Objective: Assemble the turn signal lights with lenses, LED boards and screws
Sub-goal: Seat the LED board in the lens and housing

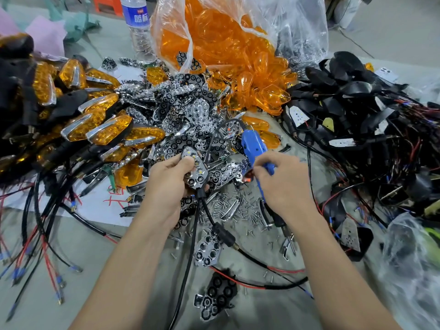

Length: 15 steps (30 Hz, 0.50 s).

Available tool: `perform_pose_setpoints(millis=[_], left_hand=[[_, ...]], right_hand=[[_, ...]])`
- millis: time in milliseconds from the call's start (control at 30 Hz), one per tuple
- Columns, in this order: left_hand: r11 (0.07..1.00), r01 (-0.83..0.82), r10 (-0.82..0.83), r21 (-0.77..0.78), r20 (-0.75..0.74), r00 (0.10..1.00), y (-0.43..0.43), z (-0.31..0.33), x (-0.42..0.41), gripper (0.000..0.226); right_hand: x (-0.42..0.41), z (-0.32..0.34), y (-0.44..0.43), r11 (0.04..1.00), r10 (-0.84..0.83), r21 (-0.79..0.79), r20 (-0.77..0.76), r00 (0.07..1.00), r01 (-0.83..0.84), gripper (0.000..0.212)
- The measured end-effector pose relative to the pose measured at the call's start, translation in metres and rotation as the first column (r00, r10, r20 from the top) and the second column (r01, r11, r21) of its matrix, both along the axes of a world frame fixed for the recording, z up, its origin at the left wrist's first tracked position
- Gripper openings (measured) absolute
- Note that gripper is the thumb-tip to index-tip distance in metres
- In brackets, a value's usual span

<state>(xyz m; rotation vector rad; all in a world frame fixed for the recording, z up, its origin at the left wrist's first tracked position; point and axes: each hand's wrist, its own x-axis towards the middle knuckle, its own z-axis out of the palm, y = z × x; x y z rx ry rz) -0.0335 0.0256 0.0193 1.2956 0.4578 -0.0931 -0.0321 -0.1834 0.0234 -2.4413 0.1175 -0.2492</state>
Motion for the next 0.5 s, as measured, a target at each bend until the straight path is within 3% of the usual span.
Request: perform_pose_setpoints(millis=[67,167,300,333,400,500], left_hand=[[1.000,0.003,-0.003,0.006,0.005,1.000,-0.002,0.001,0.000,0.017],[1.000,0.003,-0.003,0.004,0.010,1.000,-0.005,-0.001,0.003,0.016],[0.998,0.003,-0.004,0.063,0.017,1.000,-0.007,-0.002,0.007,0.024],[0.997,0.002,-0.003,0.074,0.023,1.000,-0.007,-0.001,0.007,0.022],[0.996,0.009,-0.011,0.089,0.026,1.000,-0.008,0.000,0.005,0.019],[0.996,0.029,-0.031,0.080,0.024,0.999,-0.010,0.003,0.003,0.019]], right_hand=[[-0.003,0.001,-0.002,0.998,-0.068,0.011,0.028,0.997,0.068,0.021],[-0.008,0.001,0.000,0.989,0.083,-0.113,-0.078,0.994,-0.091,0.021],[0.000,0.009,0.001,0.995,0.055,0.078,-0.002,0.998,-0.054,0.021],[0.009,0.011,0.002,0.997,0.056,0.050,-0.012,0.998,-0.055,0.020],[0.032,0.012,0.004,0.981,0.102,-0.156,-0.094,0.990,-0.116,0.023],[0.060,0.009,0.015,0.895,0.192,-0.376,-0.163,0.968,-0.241,0.039]])
